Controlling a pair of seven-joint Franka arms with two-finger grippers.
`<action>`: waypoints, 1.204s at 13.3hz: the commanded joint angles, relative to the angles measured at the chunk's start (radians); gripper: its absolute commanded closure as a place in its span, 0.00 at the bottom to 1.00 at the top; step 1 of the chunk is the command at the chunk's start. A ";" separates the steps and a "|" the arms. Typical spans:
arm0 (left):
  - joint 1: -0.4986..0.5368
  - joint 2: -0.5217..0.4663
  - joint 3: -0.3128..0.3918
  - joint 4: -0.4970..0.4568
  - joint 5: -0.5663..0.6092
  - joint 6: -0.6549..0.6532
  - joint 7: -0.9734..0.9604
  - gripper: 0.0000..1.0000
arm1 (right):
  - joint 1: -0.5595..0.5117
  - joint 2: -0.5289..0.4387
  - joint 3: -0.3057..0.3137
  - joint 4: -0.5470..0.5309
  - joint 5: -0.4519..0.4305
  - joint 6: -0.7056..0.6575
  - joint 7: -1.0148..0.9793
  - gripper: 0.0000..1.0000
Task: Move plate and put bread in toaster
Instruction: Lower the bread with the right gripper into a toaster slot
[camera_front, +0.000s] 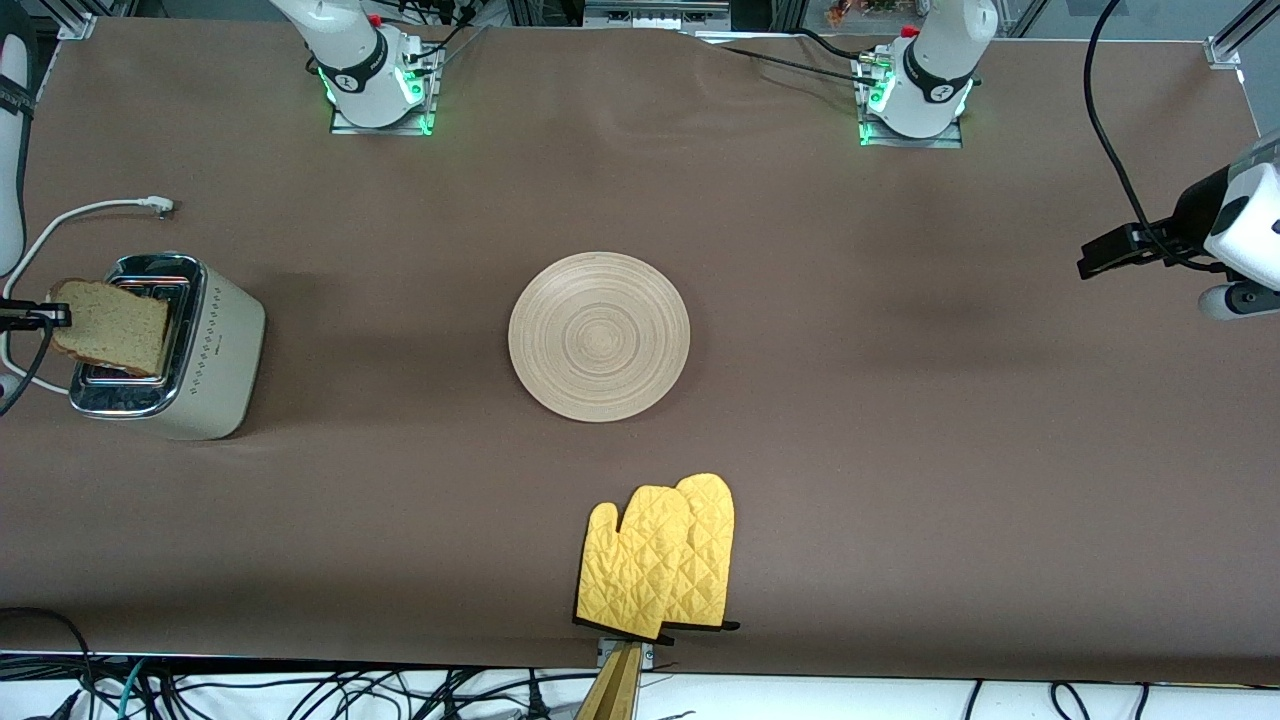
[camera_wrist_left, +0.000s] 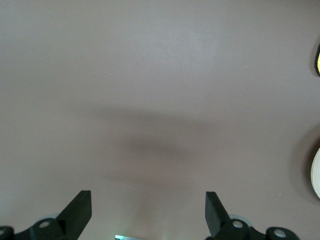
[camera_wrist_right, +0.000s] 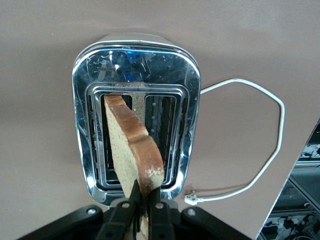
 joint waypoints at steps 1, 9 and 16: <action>0.001 0.006 -0.001 0.020 -0.004 -0.004 -0.004 0.00 | 0.002 0.025 0.005 0.027 0.034 0.000 0.037 1.00; 0.002 0.006 -0.001 0.020 -0.005 -0.005 -0.001 0.00 | 0.000 0.098 0.005 0.020 0.106 0.098 0.042 1.00; 0.002 0.006 0.000 0.020 -0.005 -0.005 0.004 0.00 | 0.000 0.125 0.004 0.023 0.143 0.117 0.040 0.99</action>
